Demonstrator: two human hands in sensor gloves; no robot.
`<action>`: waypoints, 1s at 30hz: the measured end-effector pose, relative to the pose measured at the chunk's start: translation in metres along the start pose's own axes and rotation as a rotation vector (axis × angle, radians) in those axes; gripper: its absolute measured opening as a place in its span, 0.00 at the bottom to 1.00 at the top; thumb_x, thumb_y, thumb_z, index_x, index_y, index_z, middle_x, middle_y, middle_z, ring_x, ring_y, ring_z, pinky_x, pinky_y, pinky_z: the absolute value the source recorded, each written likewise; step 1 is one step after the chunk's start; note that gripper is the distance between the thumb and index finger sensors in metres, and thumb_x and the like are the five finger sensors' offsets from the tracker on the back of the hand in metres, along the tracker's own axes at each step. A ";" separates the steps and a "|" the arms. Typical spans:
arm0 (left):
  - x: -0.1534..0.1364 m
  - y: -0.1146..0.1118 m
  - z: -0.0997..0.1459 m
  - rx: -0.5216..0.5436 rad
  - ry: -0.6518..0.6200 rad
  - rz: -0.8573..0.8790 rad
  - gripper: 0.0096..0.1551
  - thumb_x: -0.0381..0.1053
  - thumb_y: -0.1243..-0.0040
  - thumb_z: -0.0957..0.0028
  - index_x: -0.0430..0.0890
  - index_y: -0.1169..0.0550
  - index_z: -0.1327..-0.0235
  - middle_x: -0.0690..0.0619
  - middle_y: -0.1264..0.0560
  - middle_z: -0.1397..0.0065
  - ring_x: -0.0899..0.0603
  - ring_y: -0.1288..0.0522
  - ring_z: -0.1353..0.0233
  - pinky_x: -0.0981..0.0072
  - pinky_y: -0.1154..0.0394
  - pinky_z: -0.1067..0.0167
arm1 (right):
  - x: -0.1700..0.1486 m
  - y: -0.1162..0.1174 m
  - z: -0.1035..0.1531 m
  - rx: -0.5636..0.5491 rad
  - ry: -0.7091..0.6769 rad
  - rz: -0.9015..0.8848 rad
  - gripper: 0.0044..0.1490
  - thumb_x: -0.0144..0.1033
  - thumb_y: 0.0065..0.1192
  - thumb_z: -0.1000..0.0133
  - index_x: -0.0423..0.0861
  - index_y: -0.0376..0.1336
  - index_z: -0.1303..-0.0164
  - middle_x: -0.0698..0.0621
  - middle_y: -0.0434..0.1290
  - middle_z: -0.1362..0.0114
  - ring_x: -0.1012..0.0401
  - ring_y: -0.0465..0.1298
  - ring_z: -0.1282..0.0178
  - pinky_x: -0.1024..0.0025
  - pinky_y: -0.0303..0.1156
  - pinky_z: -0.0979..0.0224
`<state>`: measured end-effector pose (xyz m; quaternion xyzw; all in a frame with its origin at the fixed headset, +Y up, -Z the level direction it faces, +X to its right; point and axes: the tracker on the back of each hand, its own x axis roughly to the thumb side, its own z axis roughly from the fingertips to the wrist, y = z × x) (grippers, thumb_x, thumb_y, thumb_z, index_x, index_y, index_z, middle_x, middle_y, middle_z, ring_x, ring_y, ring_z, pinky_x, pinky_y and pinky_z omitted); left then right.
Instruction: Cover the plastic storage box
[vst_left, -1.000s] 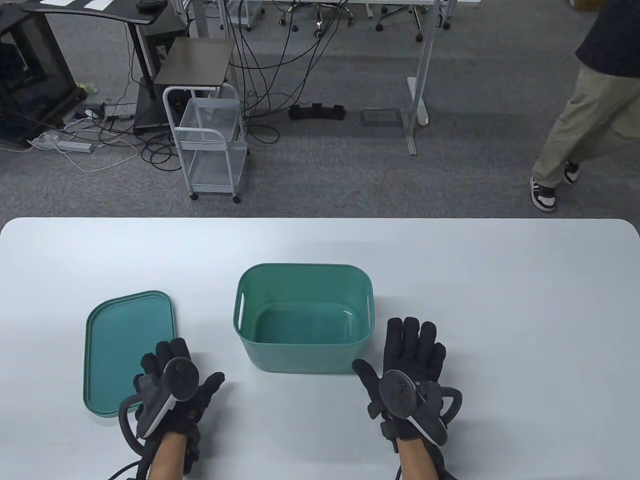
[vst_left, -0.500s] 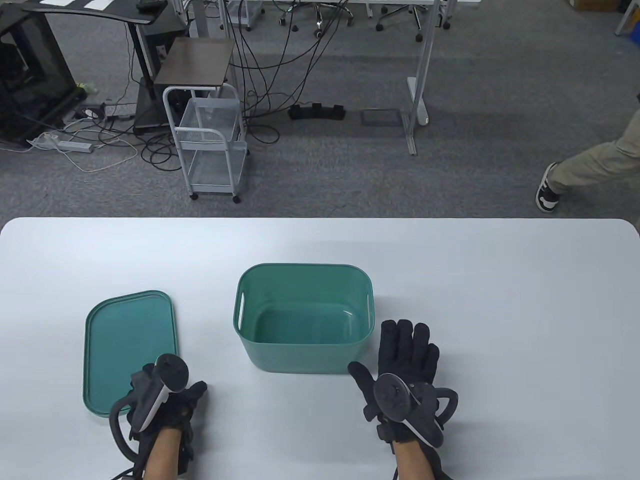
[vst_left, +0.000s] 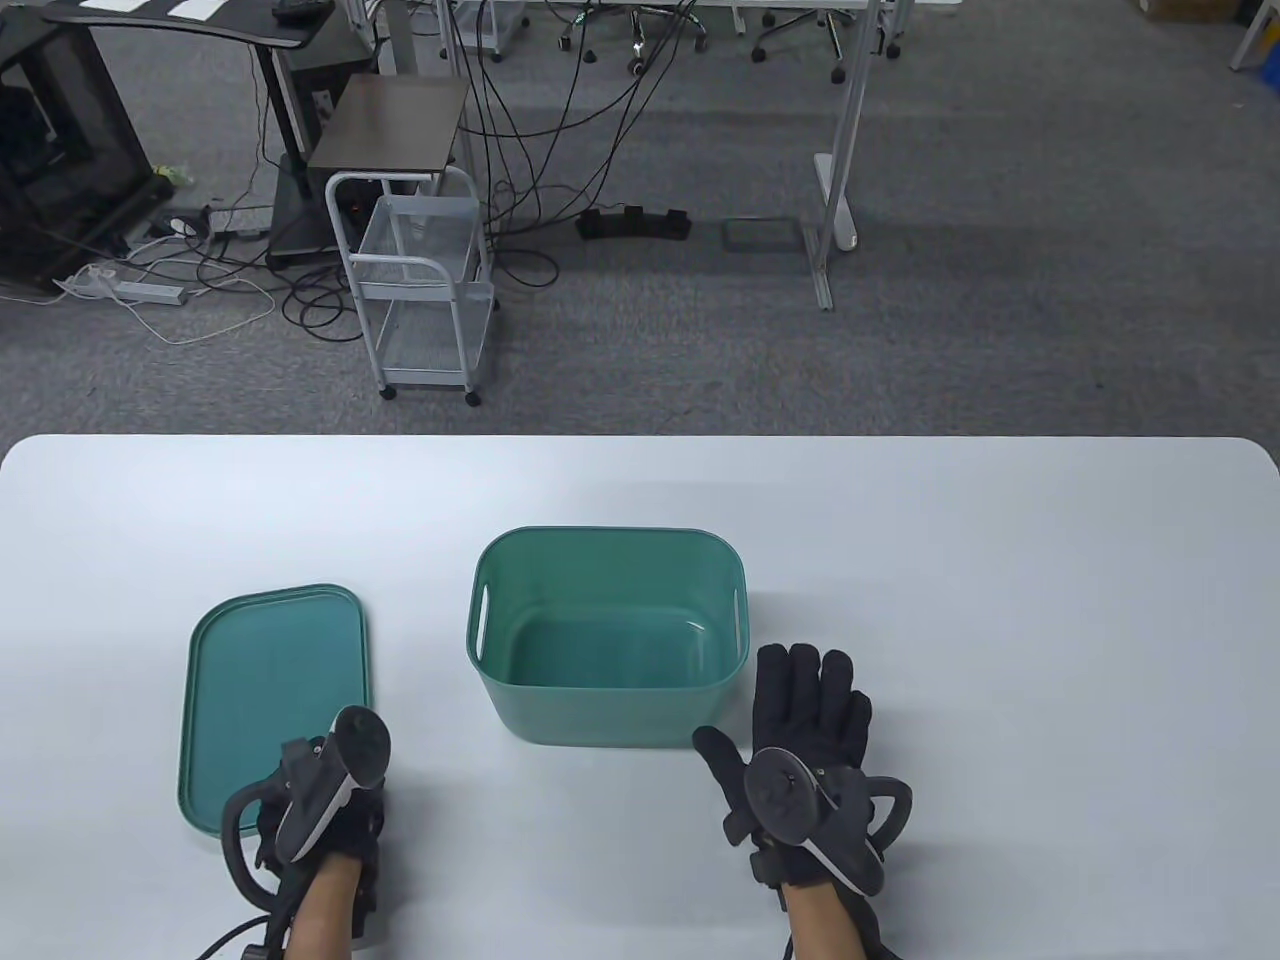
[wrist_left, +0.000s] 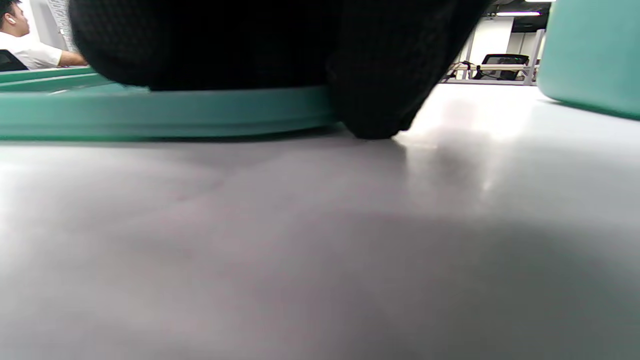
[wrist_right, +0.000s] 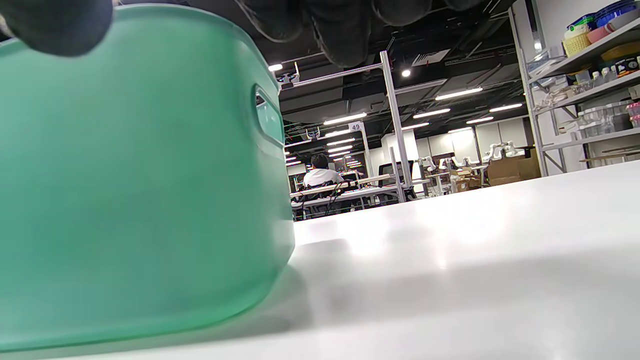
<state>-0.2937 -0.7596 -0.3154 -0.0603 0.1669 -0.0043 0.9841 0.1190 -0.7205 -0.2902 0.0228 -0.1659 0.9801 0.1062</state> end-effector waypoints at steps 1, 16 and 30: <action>0.001 0.000 0.000 -0.005 -0.003 -0.006 0.24 0.53 0.27 0.53 0.43 0.18 0.48 0.44 0.20 0.42 0.35 0.20 0.42 0.45 0.23 0.43 | 0.000 0.000 0.000 0.004 0.002 -0.003 0.63 0.74 0.47 0.47 0.41 0.44 0.13 0.32 0.52 0.11 0.33 0.45 0.14 0.33 0.47 0.23; -0.007 0.051 0.038 0.656 0.007 0.141 0.25 0.53 0.21 0.59 0.45 0.19 0.53 0.47 0.19 0.50 0.41 0.16 0.52 0.53 0.18 0.55 | -0.002 0.000 0.000 0.008 0.015 -0.014 0.63 0.74 0.48 0.47 0.41 0.44 0.13 0.32 0.52 0.11 0.33 0.46 0.14 0.33 0.48 0.23; -0.006 0.082 0.080 1.039 -0.178 0.400 0.22 0.49 0.24 0.59 0.59 0.25 0.55 0.60 0.24 0.41 0.51 0.19 0.33 0.59 0.19 0.31 | -0.007 -0.001 0.002 -0.014 0.035 -0.053 0.63 0.74 0.47 0.47 0.41 0.44 0.13 0.32 0.53 0.11 0.33 0.46 0.15 0.34 0.48 0.23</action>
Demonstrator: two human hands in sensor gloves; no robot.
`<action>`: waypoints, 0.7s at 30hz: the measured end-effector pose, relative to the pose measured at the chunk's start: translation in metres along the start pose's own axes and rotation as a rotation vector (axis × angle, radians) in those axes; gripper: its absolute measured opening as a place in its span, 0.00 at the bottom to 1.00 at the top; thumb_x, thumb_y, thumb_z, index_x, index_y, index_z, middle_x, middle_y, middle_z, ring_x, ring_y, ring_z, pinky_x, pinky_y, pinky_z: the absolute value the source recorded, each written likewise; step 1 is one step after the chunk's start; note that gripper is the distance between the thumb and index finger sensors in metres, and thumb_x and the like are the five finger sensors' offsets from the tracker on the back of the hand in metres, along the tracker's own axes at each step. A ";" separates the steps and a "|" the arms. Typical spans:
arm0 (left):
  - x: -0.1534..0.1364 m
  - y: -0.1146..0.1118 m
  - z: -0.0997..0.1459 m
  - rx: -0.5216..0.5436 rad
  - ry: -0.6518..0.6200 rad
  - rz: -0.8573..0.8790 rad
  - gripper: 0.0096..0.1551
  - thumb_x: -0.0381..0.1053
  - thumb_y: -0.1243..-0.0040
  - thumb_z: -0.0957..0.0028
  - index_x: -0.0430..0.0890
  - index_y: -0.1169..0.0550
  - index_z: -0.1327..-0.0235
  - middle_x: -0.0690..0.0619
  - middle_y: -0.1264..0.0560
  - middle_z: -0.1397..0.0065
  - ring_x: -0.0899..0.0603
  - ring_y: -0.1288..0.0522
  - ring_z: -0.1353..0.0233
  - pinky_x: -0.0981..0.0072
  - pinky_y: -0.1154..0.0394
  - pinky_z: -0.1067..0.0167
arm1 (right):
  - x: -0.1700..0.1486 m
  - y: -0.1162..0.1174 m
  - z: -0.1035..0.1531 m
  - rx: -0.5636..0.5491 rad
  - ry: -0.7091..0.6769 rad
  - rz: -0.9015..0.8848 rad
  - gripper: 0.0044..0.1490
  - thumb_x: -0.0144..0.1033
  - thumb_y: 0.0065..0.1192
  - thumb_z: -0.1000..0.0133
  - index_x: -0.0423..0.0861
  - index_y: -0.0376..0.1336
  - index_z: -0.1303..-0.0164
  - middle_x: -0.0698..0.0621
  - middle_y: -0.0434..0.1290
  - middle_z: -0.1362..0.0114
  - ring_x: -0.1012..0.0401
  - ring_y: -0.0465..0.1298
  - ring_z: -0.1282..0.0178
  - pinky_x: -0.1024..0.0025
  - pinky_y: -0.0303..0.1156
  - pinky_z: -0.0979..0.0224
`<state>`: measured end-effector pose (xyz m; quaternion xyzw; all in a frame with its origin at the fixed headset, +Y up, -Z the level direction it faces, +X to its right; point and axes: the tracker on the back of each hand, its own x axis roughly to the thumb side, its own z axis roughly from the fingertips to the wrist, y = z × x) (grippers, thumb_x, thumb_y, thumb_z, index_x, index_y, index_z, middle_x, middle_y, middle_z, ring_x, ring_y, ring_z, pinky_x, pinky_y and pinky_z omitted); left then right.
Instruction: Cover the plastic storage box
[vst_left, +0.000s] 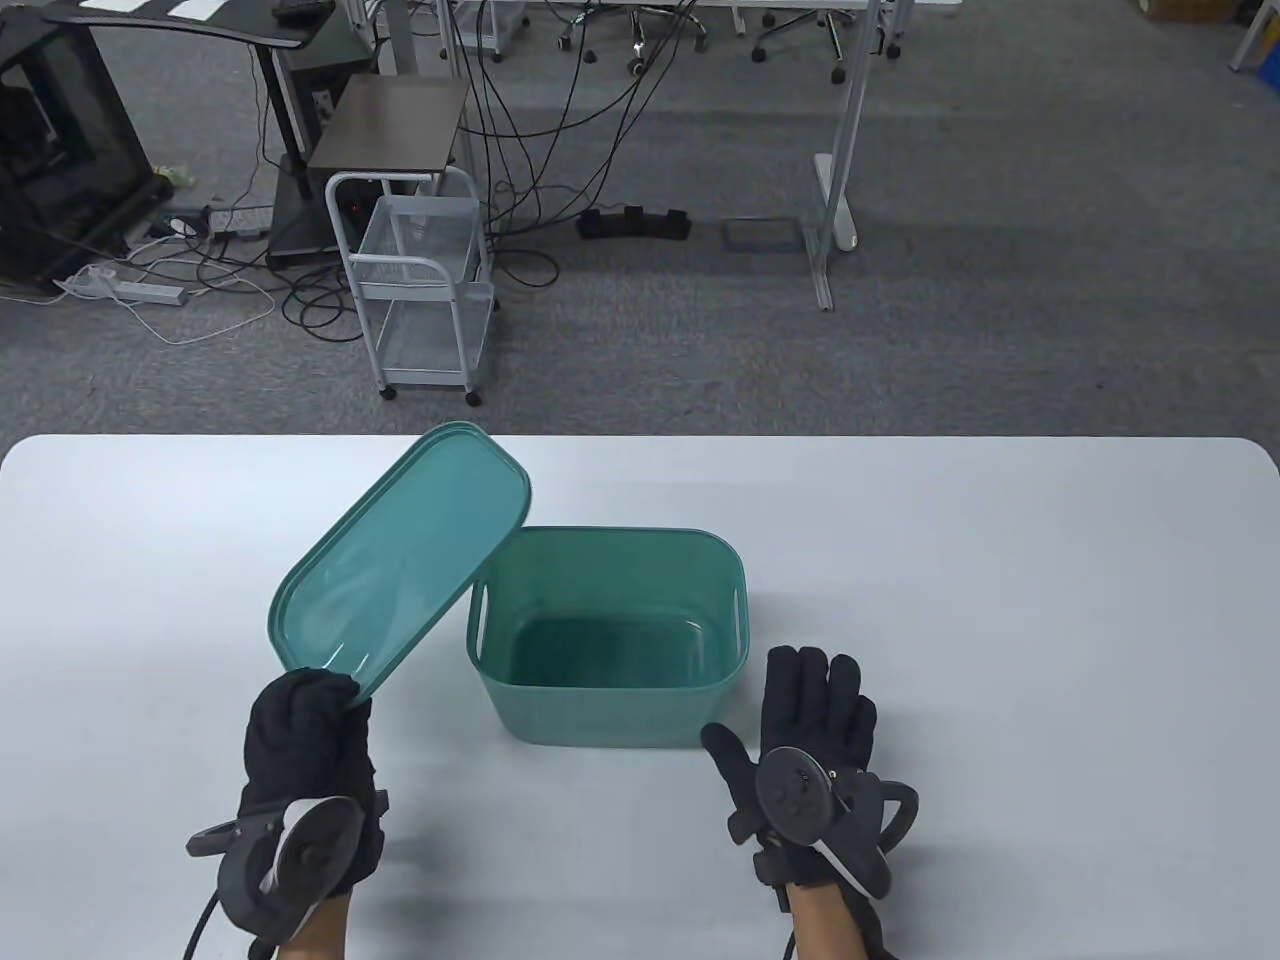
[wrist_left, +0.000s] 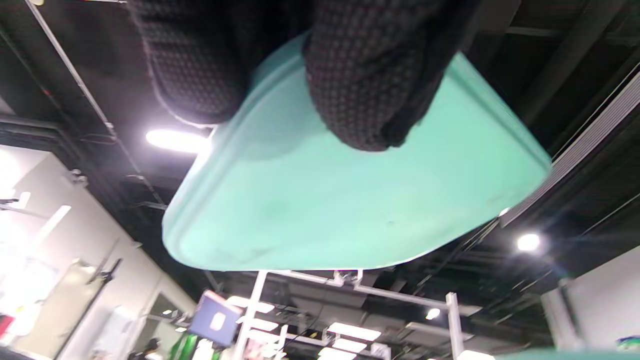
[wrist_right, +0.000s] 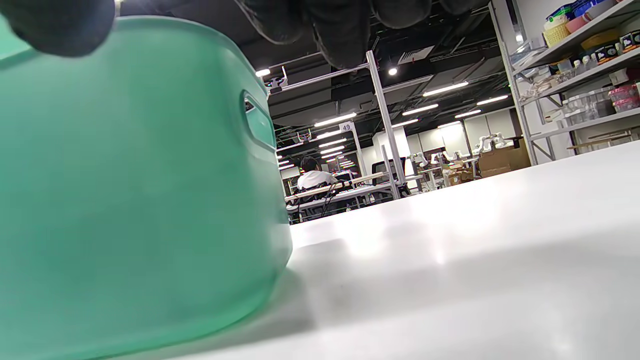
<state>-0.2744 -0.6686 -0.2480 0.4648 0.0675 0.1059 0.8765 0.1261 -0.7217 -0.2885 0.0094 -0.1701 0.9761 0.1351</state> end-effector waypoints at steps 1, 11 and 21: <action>0.003 0.002 0.000 0.018 -0.014 0.027 0.22 0.49 0.24 0.59 0.60 0.25 0.55 0.61 0.24 0.40 0.51 0.19 0.33 0.60 0.19 0.31 | 0.000 0.000 0.000 -0.005 -0.001 -0.009 0.63 0.74 0.47 0.47 0.41 0.44 0.13 0.32 0.53 0.11 0.33 0.46 0.15 0.34 0.48 0.23; 0.041 0.003 0.015 -0.001 -0.260 0.218 0.21 0.48 0.24 0.60 0.64 0.24 0.58 0.66 0.25 0.38 0.55 0.20 0.28 0.63 0.19 0.27 | -0.011 -0.008 0.001 -0.124 -0.019 -0.267 0.63 0.70 0.52 0.47 0.40 0.40 0.14 0.35 0.49 0.10 0.36 0.46 0.14 0.38 0.49 0.21; 0.064 0.007 0.025 -0.041 -0.387 0.320 0.21 0.48 0.24 0.60 0.64 0.24 0.58 0.66 0.24 0.37 0.55 0.20 0.27 0.64 0.19 0.26 | -0.022 -0.027 0.007 -0.414 0.010 -0.584 0.61 0.57 0.65 0.47 0.44 0.38 0.15 0.38 0.53 0.12 0.38 0.55 0.14 0.42 0.57 0.22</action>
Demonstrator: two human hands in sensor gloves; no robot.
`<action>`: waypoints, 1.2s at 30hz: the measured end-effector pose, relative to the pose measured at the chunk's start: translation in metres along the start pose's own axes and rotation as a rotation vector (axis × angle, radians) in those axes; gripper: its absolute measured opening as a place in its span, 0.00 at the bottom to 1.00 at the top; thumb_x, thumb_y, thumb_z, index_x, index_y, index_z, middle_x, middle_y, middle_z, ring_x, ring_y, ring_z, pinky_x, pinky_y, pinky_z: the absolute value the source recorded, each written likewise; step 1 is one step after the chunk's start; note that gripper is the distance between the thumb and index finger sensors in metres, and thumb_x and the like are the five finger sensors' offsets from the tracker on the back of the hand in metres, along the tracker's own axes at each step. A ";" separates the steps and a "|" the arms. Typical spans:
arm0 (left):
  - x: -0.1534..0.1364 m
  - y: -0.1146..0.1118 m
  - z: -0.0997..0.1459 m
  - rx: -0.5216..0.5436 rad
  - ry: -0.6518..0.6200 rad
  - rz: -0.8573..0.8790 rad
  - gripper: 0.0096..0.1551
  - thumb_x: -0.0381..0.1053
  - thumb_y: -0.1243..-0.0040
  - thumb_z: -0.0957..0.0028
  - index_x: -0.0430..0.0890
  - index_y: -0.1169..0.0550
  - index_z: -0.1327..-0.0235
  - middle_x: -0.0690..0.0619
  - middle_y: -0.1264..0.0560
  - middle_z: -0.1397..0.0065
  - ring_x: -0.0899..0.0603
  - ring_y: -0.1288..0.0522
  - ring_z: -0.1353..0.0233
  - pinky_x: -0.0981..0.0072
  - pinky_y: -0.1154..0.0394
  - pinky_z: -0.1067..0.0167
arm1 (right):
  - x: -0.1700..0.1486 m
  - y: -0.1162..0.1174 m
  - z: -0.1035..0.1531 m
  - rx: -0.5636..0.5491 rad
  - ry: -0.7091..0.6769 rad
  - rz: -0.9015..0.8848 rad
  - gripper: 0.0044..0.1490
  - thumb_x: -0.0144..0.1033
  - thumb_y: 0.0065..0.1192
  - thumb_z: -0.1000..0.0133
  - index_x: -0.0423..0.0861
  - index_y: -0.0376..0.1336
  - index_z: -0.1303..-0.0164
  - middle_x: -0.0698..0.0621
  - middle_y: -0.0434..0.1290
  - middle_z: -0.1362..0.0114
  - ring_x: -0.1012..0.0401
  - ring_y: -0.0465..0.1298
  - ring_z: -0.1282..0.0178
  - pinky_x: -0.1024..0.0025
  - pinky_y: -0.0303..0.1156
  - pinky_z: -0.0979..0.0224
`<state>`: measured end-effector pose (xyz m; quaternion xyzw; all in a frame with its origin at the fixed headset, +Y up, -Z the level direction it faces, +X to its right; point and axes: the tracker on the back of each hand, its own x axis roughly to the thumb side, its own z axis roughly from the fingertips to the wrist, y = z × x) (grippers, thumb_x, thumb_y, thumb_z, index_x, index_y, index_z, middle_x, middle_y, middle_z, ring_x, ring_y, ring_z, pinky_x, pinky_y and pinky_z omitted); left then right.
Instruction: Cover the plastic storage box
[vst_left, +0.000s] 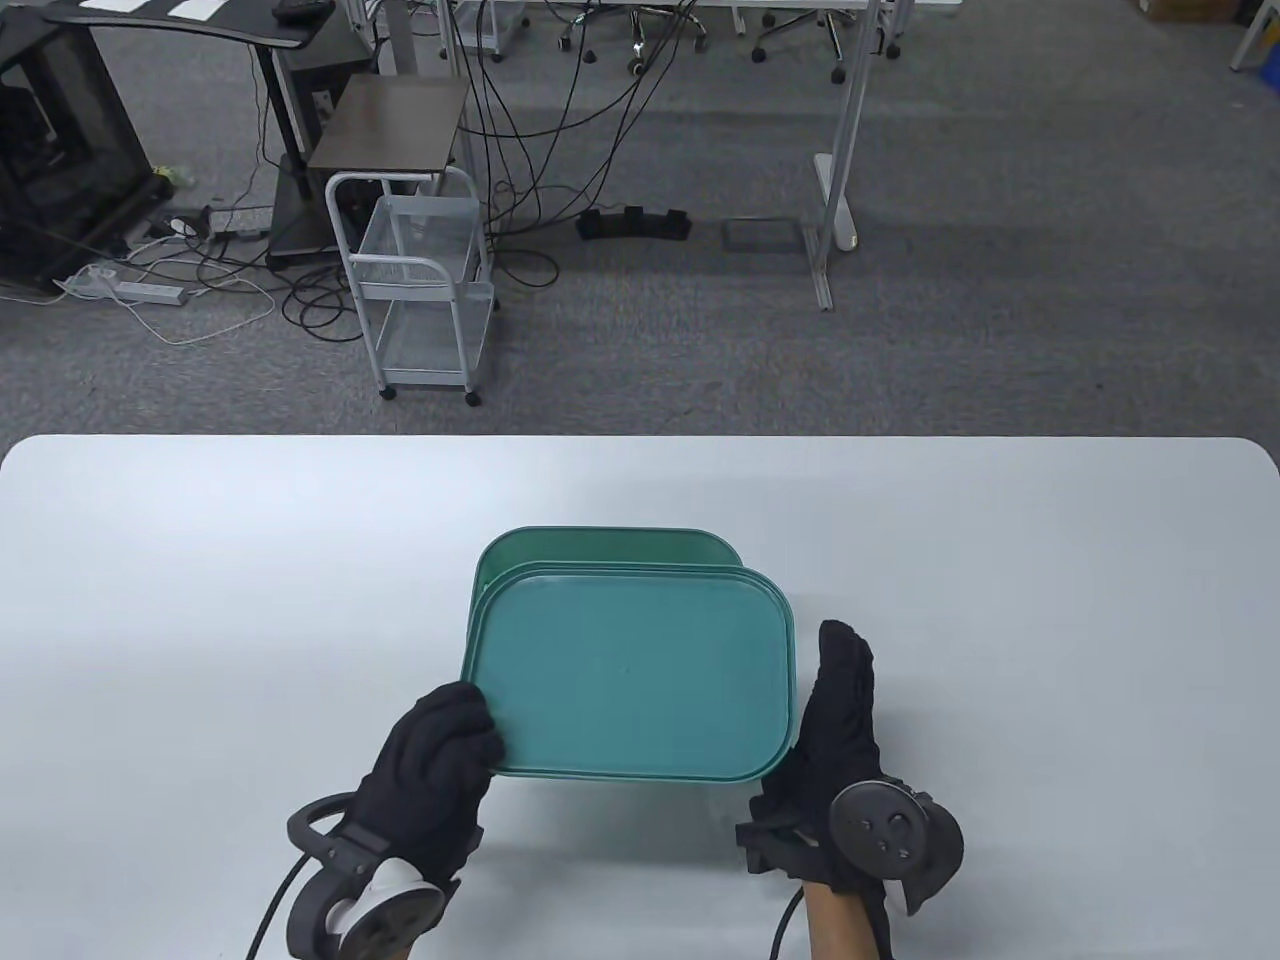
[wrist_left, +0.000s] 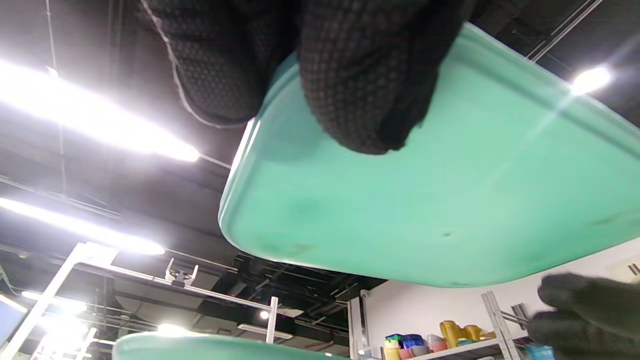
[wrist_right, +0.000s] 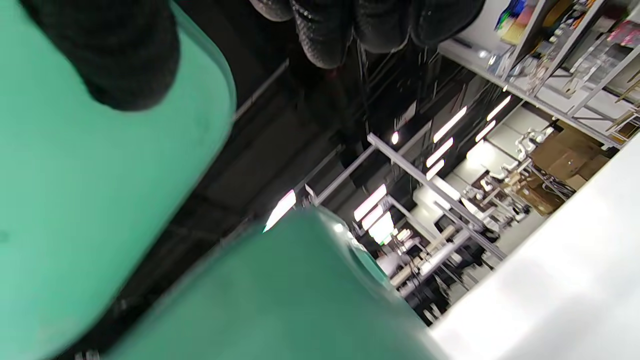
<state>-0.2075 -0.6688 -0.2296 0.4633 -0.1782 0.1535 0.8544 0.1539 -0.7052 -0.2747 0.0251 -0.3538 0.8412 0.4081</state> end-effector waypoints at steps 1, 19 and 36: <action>0.001 -0.001 0.000 0.000 -0.006 0.006 0.21 0.48 0.24 0.60 0.64 0.24 0.58 0.66 0.24 0.37 0.55 0.20 0.27 0.63 0.19 0.27 | 0.000 -0.001 -0.001 -0.013 0.000 -0.029 0.60 0.54 0.66 0.47 0.47 0.38 0.15 0.39 0.54 0.12 0.39 0.56 0.15 0.42 0.58 0.22; -0.040 -0.017 0.014 -0.179 0.245 0.084 0.58 0.73 0.50 0.46 0.50 0.60 0.14 0.44 0.59 0.09 0.31 0.52 0.10 0.43 0.43 0.15 | 0.008 -0.003 -0.009 0.010 0.210 -0.609 0.30 0.37 0.60 0.52 0.46 0.64 0.38 0.47 0.79 0.40 0.47 0.83 0.43 0.51 0.78 0.43; -0.044 -0.025 0.020 -0.201 0.264 0.077 0.56 0.74 0.50 0.45 0.52 0.57 0.14 0.46 0.56 0.09 0.32 0.50 0.10 0.44 0.41 0.16 | 0.025 0.034 -0.081 0.332 0.717 -0.505 0.41 0.36 0.55 0.45 0.35 0.54 0.21 0.45 0.77 0.42 0.59 0.86 0.62 0.65 0.83 0.60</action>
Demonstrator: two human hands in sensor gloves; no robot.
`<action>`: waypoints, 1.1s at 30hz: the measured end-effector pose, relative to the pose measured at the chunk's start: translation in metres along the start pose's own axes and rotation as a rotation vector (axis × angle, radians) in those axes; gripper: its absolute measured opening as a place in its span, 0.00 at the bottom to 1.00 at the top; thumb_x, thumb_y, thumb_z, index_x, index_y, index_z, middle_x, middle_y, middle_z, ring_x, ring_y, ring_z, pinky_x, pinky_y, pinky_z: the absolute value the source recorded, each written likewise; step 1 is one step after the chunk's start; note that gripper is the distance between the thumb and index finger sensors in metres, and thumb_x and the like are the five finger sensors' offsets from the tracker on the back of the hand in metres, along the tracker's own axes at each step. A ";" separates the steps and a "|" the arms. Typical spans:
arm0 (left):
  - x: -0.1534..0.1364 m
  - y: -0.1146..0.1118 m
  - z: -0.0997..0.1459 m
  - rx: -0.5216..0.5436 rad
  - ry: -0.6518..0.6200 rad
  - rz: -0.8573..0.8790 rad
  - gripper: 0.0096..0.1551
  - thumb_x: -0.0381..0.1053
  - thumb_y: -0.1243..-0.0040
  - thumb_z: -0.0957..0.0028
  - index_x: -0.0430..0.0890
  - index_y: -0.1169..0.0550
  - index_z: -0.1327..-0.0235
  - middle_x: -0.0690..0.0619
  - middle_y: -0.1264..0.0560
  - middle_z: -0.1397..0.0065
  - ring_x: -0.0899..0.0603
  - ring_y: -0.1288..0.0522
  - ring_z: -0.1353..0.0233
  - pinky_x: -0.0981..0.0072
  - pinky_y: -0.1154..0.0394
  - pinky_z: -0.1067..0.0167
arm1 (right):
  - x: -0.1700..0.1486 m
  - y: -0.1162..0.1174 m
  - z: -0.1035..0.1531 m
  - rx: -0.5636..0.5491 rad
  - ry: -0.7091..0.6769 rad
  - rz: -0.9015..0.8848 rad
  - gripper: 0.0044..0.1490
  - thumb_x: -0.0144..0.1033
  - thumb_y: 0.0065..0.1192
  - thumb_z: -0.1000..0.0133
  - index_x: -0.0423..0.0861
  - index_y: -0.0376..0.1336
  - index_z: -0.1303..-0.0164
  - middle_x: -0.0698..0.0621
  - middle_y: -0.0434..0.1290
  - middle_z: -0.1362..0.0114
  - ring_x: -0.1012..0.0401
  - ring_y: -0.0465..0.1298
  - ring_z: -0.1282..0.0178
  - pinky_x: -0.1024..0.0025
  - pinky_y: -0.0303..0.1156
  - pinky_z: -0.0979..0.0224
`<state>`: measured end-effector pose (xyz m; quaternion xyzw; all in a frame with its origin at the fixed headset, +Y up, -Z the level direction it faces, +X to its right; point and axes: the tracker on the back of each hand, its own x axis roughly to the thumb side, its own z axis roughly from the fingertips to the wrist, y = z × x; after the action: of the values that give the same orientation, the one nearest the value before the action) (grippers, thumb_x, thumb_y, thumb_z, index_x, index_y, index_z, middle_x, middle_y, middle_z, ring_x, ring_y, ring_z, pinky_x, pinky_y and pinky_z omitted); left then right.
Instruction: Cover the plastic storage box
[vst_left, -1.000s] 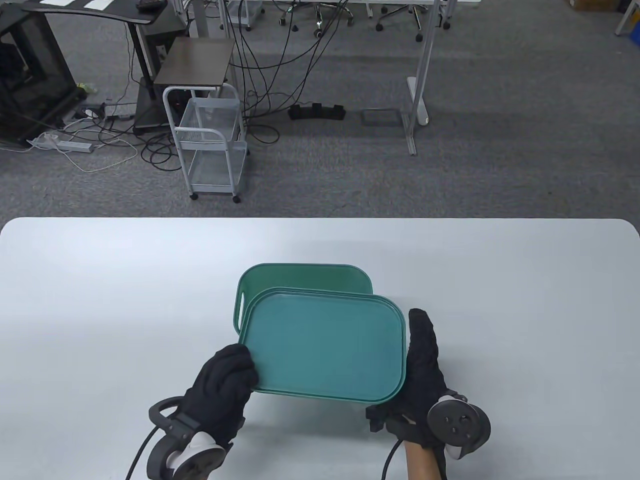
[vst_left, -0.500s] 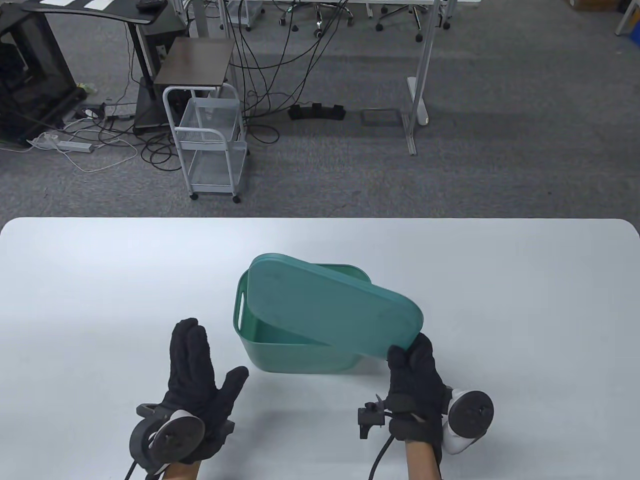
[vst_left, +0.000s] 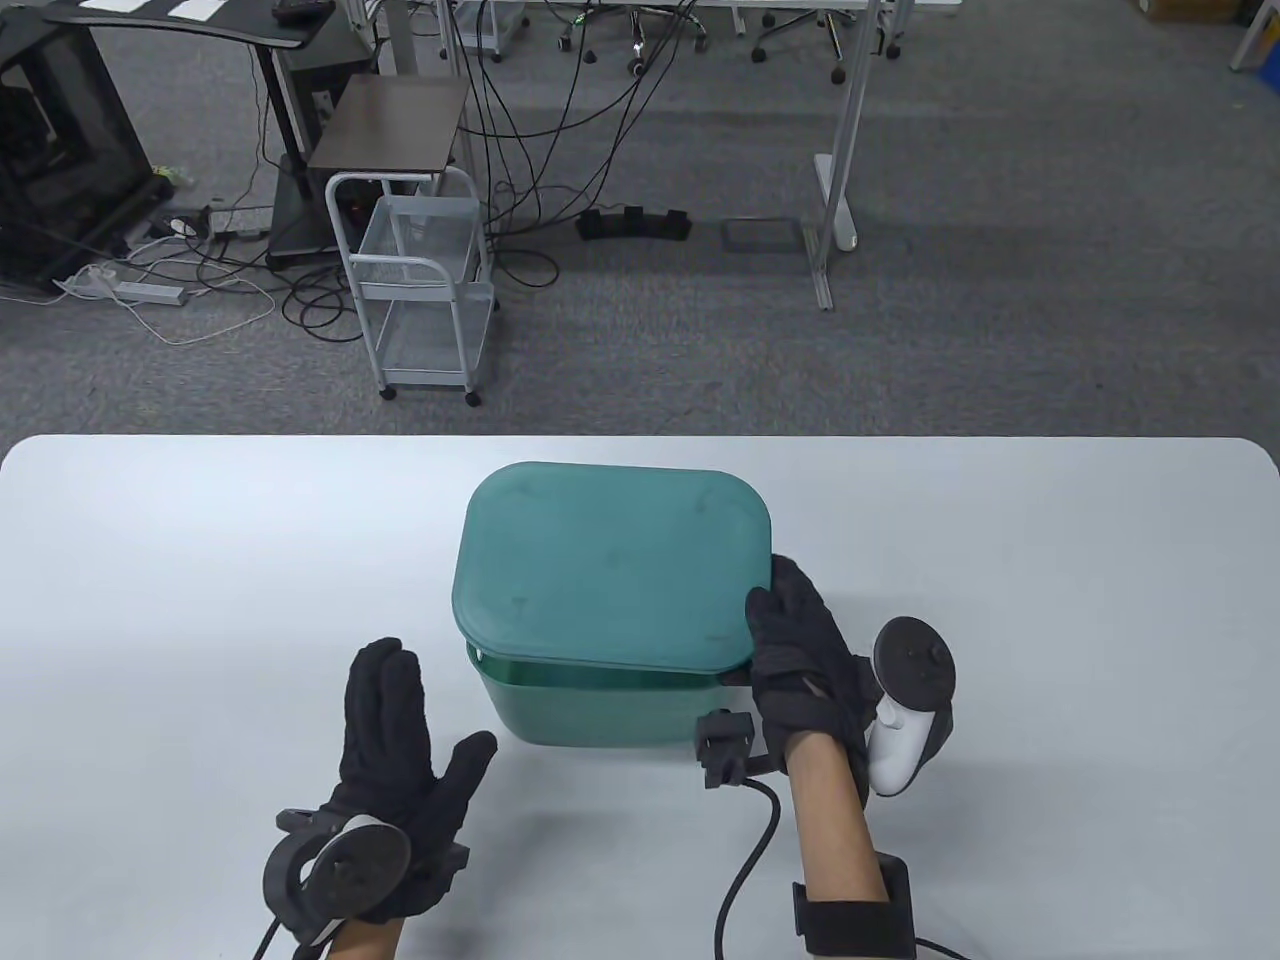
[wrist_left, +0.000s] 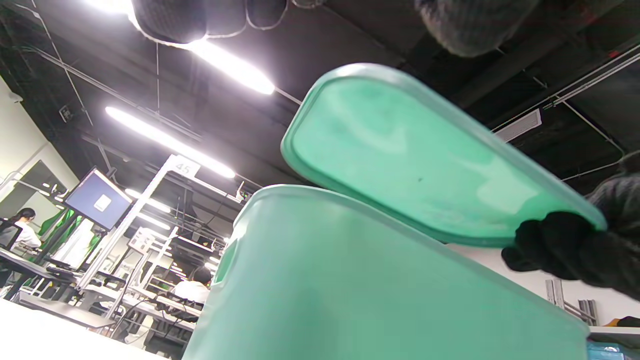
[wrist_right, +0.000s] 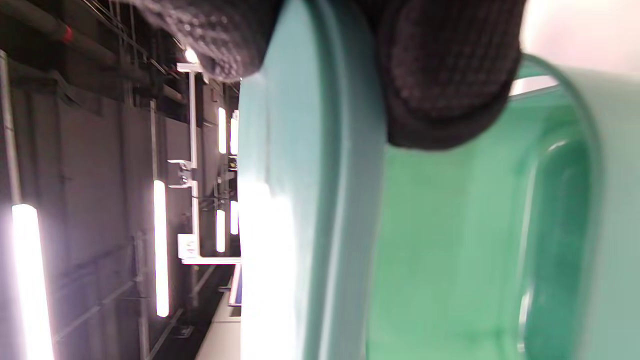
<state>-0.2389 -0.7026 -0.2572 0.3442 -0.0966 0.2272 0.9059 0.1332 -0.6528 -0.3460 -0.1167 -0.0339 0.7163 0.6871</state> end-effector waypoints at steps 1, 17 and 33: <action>0.000 0.000 0.000 -0.002 0.001 0.001 0.56 0.74 0.50 0.45 0.52 0.57 0.14 0.46 0.56 0.09 0.32 0.50 0.10 0.43 0.41 0.16 | -0.002 0.002 -0.002 0.003 0.008 0.015 0.41 0.36 0.55 0.45 0.35 0.54 0.21 0.45 0.77 0.42 0.59 0.85 0.62 0.65 0.83 0.60; 0.000 0.000 -0.001 -0.009 0.012 -0.002 0.55 0.74 0.50 0.46 0.52 0.54 0.13 0.45 0.56 0.08 0.32 0.50 0.10 0.43 0.41 0.16 | -0.018 0.012 -0.016 -0.019 0.073 0.134 0.41 0.36 0.56 0.45 0.35 0.54 0.22 0.45 0.78 0.43 0.58 0.86 0.63 0.66 0.82 0.61; -0.007 -0.004 -0.001 -0.038 0.048 0.013 0.55 0.74 0.50 0.45 0.53 0.54 0.13 0.45 0.56 0.08 0.31 0.50 0.10 0.42 0.42 0.16 | 0.028 0.009 0.007 -0.136 -0.077 0.722 0.50 0.57 0.56 0.41 0.33 0.56 0.20 0.30 0.74 0.31 0.43 0.83 0.54 0.50 0.79 0.54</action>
<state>-0.2428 -0.7067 -0.2627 0.3207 -0.0815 0.2391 0.9129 0.1222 -0.6246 -0.3448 -0.1392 -0.0640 0.9126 0.3791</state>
